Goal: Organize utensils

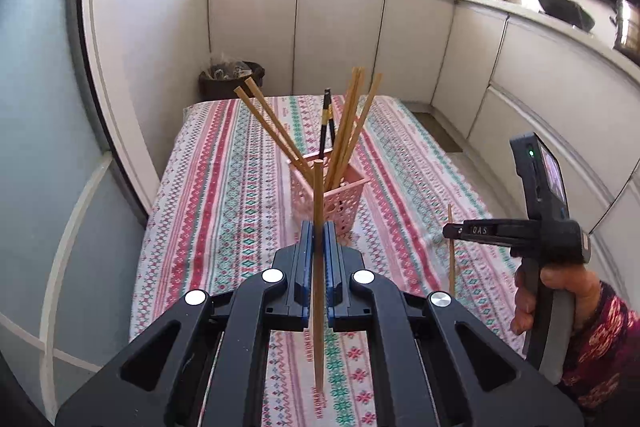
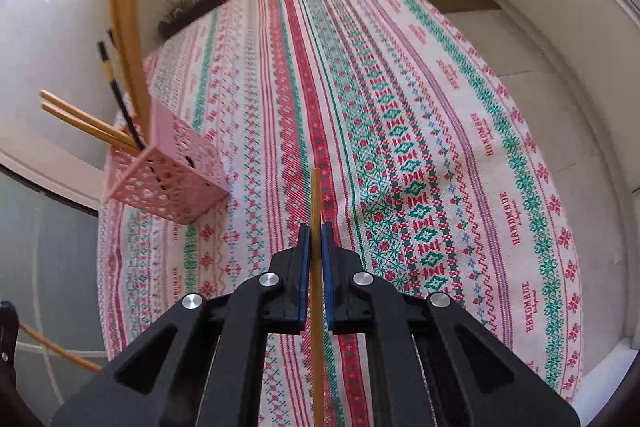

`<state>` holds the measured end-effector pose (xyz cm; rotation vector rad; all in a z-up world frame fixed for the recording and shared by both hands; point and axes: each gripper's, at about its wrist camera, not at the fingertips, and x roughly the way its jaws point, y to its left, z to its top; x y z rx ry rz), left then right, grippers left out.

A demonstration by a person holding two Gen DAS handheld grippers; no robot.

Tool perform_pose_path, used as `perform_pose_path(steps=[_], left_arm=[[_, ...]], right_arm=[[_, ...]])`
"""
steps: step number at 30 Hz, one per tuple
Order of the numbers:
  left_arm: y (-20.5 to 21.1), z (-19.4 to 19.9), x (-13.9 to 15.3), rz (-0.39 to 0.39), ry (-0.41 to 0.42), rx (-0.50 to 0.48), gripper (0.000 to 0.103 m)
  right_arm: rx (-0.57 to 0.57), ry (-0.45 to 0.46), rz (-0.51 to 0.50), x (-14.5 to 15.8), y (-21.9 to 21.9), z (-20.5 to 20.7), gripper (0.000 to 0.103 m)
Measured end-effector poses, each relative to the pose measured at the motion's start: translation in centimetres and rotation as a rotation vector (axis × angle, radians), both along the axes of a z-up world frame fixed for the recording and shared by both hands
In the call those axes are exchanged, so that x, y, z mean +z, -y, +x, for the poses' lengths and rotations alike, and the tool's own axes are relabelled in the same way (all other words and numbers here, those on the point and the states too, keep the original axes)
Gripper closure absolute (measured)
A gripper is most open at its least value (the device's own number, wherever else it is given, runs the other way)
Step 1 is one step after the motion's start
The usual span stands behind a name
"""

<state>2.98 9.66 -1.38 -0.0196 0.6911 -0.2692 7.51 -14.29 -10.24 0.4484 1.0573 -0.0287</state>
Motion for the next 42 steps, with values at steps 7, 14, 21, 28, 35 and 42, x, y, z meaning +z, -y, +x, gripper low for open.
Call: perform_pose_path(steps=[7,14,21,28,35,42], left_arm=[[-0.6,0.7,6.2,-0.159,0.156,0.012,0.099],[0.5,3.3,10.2,-0.165,0.235,0.044,0.099],[1.2,7.1,10.7,-0.119,0.241,0.084,0.099],[1.4,11.3,6.9,-0.074,0.15,0.106,0.098],[-1.6,10.5,6.8,-0.137,0.147,0.161,0.058],[-5.3,8.3,9.2,-0.183,0.238,0.261,0.037]], right_arm=[[-0.006,0.258,0.021,8.4,1.1,-3.7,0.097],[-0.015,0.399,0.078,15.9,2.5,-3.4,0.097],[0.007,0.475,0.101,20.6,2.4,-1.0,0.097],[0.032,0.479,0.111,19.9,1.0,1.9,0.097],[0.079,0.472,0.075,18.4,-1.9,5.3,0.097],[0.129,0.451,0.021,16.6,-5.5,8.4,0.097]])
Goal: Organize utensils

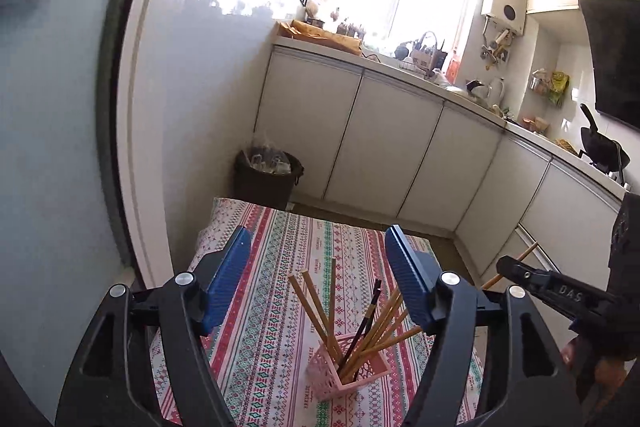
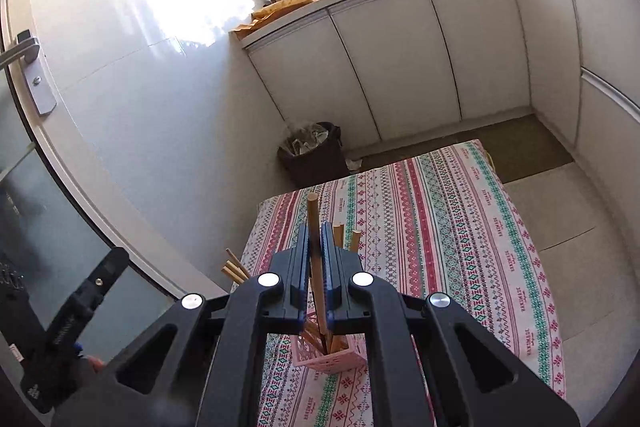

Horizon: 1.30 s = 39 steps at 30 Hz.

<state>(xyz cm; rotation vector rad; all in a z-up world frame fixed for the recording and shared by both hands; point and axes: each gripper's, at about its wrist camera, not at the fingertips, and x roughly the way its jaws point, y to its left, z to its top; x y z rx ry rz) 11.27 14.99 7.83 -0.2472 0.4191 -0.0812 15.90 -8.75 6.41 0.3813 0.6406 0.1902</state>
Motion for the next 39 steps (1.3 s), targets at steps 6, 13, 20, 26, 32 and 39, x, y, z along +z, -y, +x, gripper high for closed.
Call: perform_pose_path(steps=[6,13,20,26,32,39], left_arm=[[-0.4,0.1,-0.8,0.047,-0.031,0.037,0.024],[1.6,-1.6,-0.6,0.228,-0.01,0.169,0.007],[3.7,-4.3,-0.3,0.249,0.012,0.19,0.007],[7.1,-7.1,-1.0,0.332,0.025,0.25,0.007],[9.4,-9.5,-1.8,0.329,0.075,0.215,0.007],[11.2,-10.2,-3.0,0.374,0.09,0.209,0.007]], right_arm=[[0.053,-0.011,-0.059,-1.4,-3.3,0.8,0.071],[-0.086,0.059,-0.148,0.5,-2.7,-2.6,0.052],[-0.192,0.095,-0.241,0.9,-0.9,-7.1,0.03],[-0.299,0.137,-0.288,0.0,0.5,-11.5,0.01],[-0.362,0.117,-0.302,-2.0,2.3,-13.9,0.007],[-0.419,0.116,-0.339,-2.5,3.0,-14.6,0.007]])
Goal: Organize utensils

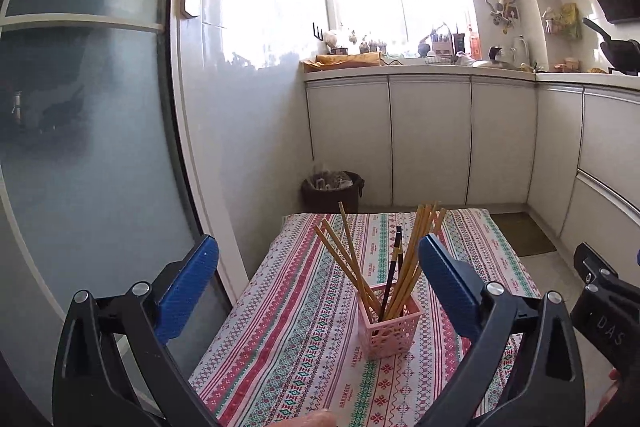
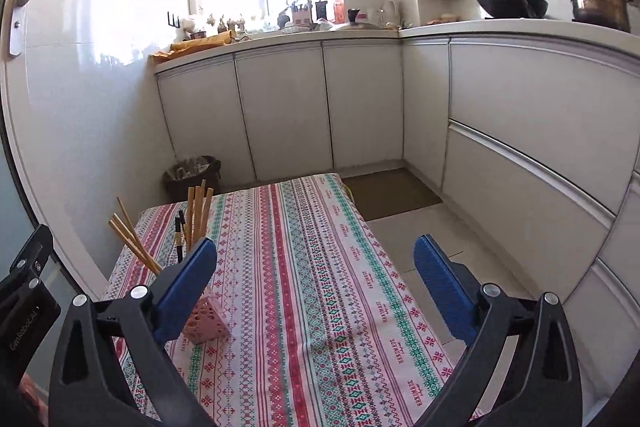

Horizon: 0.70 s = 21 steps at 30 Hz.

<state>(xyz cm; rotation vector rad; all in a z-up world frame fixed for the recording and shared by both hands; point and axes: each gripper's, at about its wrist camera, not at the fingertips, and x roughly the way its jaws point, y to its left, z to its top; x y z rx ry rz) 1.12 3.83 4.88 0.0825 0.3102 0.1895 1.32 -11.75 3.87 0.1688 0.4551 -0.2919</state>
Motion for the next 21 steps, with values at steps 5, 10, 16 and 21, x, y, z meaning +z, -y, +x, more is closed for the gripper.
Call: perform_pose_path(steps=[5,10,16,21], left_arm=[[0.7,0.0,-0.3,-0.007,-0.017,-0.01,0.007],[1.0,-0.1,-0.2,-0.02,-0.018,-0.022,0.007],[1.2,0.1,-0.5,-0.027,-0.036,-0.031,0.007],[1.1,0.0,-0.4,-0.031,-0.037,-0.025,0.007]], right_arm=[[-0.005,-0.013,-0.003,-0.2,0.1,-0.1,0.007],[-0.013,-0.015,-0.003,-0.2,0.5,-0.4,0.007],[-0.015,-0.024,0.009,-0.5,0.7,-0.5,0.007],[-0.014,-0.03,0.01,-0.6,0.6,-0.5,0.007]])
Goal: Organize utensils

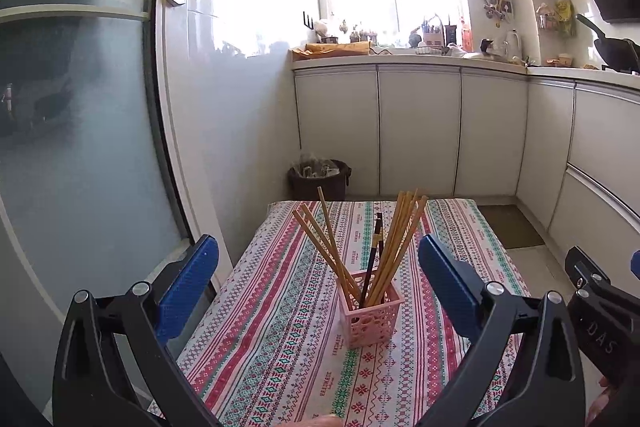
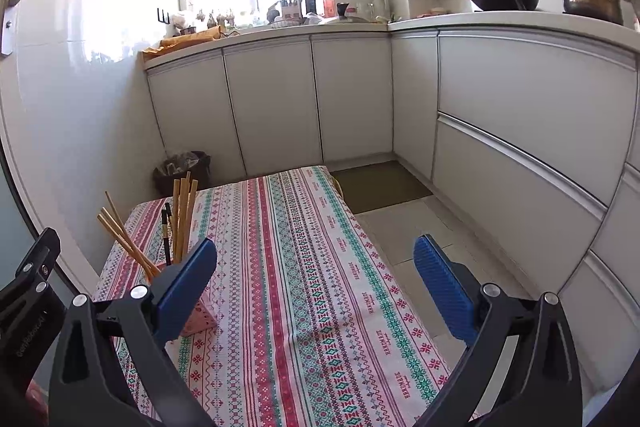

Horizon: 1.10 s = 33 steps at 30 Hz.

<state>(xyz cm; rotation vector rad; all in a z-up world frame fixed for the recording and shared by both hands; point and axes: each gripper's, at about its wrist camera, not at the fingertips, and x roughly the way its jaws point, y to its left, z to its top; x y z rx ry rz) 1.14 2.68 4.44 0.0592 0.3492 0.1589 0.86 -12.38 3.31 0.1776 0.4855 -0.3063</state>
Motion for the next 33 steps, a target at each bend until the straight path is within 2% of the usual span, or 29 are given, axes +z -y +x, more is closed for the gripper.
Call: perform_pose_path(steps=[33], left_arm=[[-0.3,0.53,-0.43,0.001,-0.025,0.012,0.007]], right_arm=[[0.018,-0.029,0.021,-0.5,-0.3,0.2,0.007]])
